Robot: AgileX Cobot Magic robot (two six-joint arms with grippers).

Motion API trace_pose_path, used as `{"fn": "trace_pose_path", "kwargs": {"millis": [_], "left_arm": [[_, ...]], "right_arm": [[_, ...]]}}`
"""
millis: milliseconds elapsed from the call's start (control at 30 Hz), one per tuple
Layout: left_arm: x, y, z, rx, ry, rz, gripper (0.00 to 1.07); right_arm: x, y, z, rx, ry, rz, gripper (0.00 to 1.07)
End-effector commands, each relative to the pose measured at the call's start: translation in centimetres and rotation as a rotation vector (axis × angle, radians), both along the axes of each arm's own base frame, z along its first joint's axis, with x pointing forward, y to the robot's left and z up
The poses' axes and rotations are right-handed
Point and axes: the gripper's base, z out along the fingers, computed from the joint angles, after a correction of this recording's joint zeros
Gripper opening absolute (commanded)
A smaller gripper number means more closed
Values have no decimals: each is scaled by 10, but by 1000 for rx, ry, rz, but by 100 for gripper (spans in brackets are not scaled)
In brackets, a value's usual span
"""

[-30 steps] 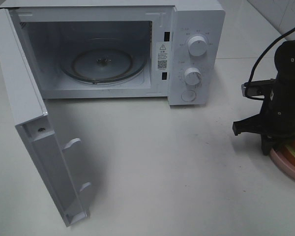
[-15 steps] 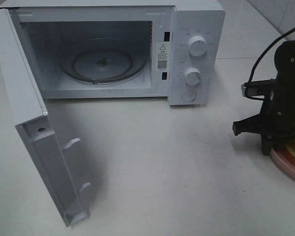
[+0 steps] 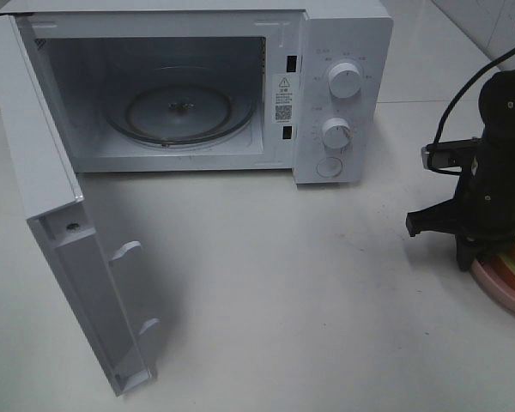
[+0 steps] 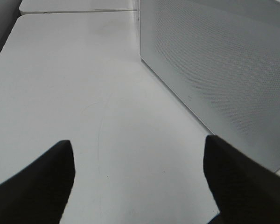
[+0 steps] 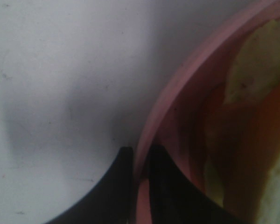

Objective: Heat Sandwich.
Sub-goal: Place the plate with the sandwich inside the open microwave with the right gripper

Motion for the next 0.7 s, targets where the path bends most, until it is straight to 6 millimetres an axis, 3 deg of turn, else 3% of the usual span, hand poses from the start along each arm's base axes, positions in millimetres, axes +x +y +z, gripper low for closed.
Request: {"fn": "trace_pose_path", "kwargs": {"millis": [33, 700], "left_arm": [[-3, 0, 0, -3, -32, -4, 71], [-3, 0, 0, -3, -32, -4, 71]], "right_arm": [[-5, -3, -3, -18, 41, 1, 0], [-22, -15, 59, -125, 7, 39, 0]]}}
